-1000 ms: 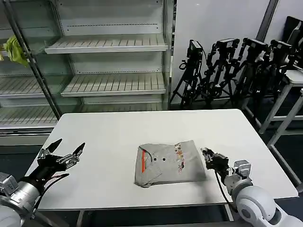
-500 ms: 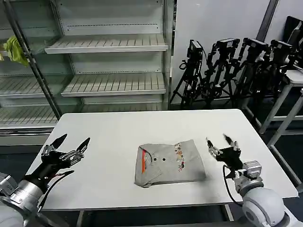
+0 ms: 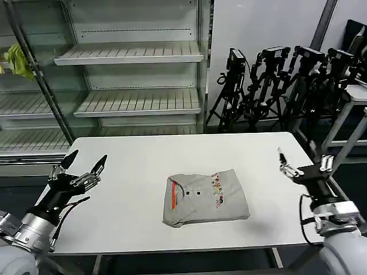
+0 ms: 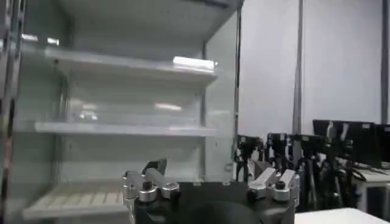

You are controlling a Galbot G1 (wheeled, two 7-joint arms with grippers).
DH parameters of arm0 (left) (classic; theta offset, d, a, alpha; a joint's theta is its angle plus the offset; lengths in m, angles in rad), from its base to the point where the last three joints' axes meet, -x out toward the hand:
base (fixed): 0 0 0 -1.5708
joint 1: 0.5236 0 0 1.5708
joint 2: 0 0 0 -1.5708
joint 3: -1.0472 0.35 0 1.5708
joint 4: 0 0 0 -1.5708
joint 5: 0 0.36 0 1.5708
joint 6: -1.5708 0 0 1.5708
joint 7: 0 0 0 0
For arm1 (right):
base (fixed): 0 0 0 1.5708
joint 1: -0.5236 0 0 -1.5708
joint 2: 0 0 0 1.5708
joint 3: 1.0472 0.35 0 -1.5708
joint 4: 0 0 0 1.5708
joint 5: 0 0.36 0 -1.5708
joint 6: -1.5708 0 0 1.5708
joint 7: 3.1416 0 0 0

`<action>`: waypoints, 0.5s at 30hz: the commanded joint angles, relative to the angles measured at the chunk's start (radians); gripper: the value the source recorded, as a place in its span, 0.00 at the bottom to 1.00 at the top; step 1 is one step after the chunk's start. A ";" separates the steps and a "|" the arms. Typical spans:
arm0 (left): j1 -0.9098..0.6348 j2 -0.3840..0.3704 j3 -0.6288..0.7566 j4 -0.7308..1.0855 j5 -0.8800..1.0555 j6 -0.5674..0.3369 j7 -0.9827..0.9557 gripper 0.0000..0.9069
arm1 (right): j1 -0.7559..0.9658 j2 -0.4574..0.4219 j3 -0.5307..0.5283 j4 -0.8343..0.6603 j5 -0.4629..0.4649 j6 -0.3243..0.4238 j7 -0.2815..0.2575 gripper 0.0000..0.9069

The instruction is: Fold and organize the clothes.

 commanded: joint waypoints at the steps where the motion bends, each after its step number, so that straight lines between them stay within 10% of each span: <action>1: -0.059 -0.107 0.021 0.036 0.162 -0.081 0.116 1.00 | -0.117 0.098 0.306 0.083 -0.103 0.076 -0.109 1.00; 15: -0.068 -0.194 0.026 0.054 0.232 -0.093 0.141 1.00 | -0.116 0.187 0.287 0.089 -0.201 0.119 -0.119 1.00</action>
